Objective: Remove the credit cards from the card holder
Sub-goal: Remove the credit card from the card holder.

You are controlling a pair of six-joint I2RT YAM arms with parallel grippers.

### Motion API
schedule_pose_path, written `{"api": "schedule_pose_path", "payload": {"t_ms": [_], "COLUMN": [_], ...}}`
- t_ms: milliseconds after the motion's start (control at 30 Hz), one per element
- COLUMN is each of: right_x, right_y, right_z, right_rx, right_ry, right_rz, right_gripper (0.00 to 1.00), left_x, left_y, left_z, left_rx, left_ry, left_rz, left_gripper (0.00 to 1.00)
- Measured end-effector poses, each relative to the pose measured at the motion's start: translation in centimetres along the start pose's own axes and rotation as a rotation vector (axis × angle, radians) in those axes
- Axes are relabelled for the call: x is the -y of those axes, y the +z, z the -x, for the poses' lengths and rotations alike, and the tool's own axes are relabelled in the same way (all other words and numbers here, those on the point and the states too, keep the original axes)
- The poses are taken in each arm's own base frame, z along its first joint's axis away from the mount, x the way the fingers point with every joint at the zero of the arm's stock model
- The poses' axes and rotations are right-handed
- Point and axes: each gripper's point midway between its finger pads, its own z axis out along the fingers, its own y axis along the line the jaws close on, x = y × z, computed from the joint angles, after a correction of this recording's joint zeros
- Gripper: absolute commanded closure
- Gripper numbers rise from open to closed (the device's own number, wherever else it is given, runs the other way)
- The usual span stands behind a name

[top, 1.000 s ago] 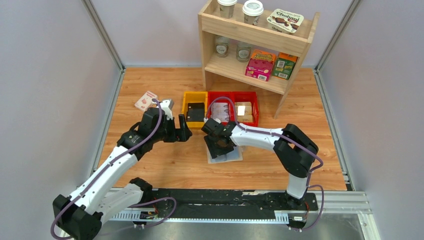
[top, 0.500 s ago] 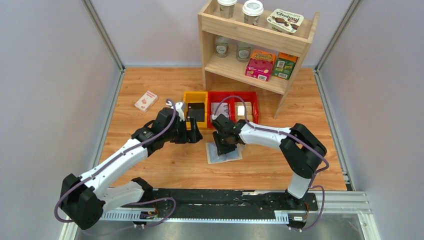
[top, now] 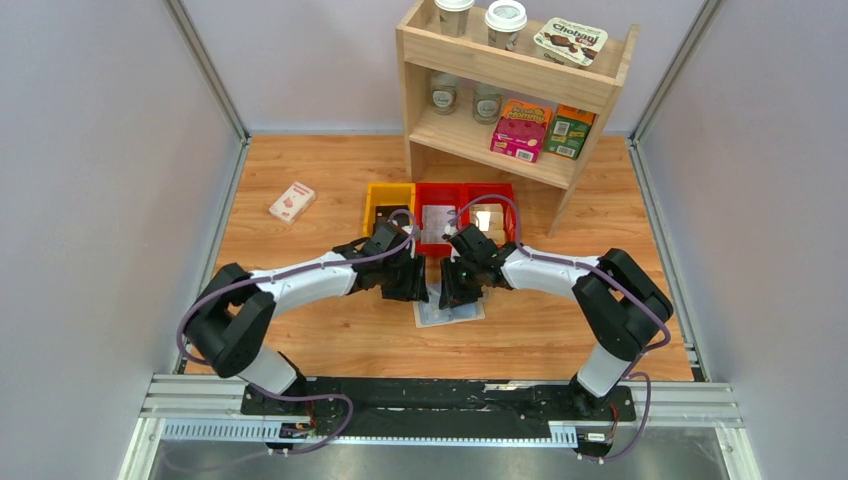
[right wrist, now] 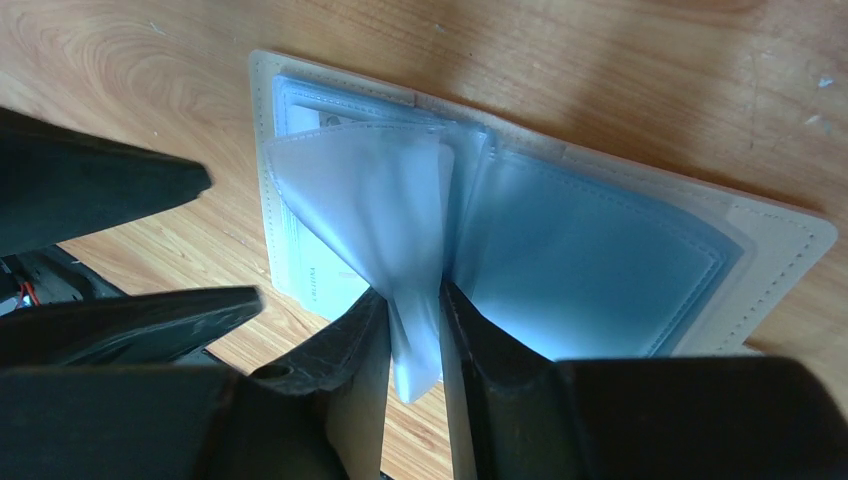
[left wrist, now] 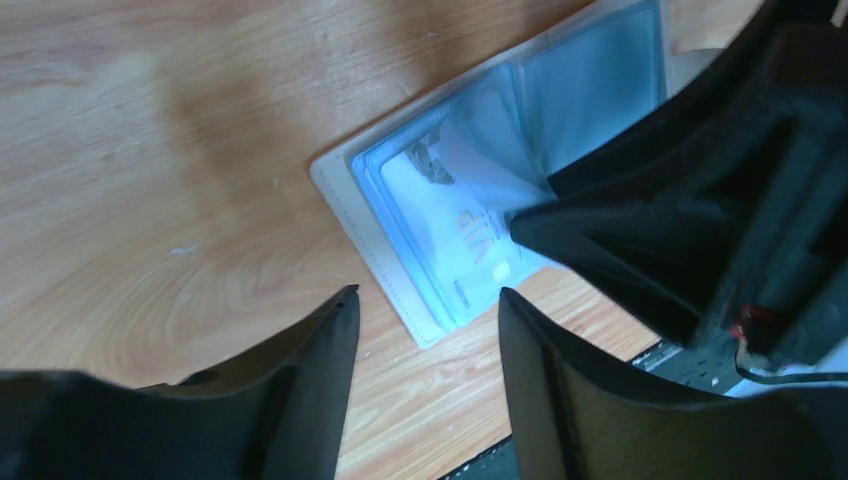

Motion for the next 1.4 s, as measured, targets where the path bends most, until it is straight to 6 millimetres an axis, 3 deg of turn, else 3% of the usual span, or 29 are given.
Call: {"api": "schedule_pose_path", "payload": {"t_ms": [200, 367, 600, 833, 967, 1067, 1133, 1267, 1400], "right_x": [-0.1, -0.2, 0.4, 2.9, 6.2, 8.5, 8.1, 3.9, 0.3], "right_y": [0.0, 0.0, -0.5, -3.3, -6.1, -8.4, -9.5, -11.2, -10.7], "right_z": [0.0, 0.0, 0.2, 0.9, 0.8, 0.5, 1.0, 2.6, 4.0], "right_rx": [0.005, 0.005, 0.033, 0.141, 0.236, 0.301, 0.347, 0.437, 0.443], "right_ry": [0.01, 0.026, 0.071, 0.149, 0.244, 0.29, 0.277, 0.188, 0.105], "right_rz": [0.015, 0.015, -0.031, -0.185, -0.313, -0.395, -0.358, -0.129, 0.046], "right_gripper": [0.73, 0.75, 0.72, 0.64, 0.63, 0.53, 0.5, 0.51, 0.59], "left_x": [0.3, 0.1, -0.2, 0.0, 0.0, 0.0, 0.0, 0.0, 0.0], "left_y": [2.3, 3.2, 3.7, 3.8, 3.8, 3.8, 3.8, 3.8, 3.7], "left_z": [-0.5, -0.9, -0.8, -0.7, -0.8, -0.8, -0.8, -0.7, -0.8], "left_rx": [-0.062, -0.093, -0.113, -0.123, -0.125, -0.125, -0.124, -0.122, -0.117], "left_ry": [0.028, 0.047, 0.06, 0.063, 0.062, 0.062, 0.063, 0.062, 0.062], "left_rz": [0.006, 0.018, 0.054, 0.063, 0.065, 0.064, 0.063, 0.062, 0.063], "left_gripper": [0.53, 0.64, 0.71, 0.71, 0.7, 0.69, 0.69, 0.69, 0.69]}}
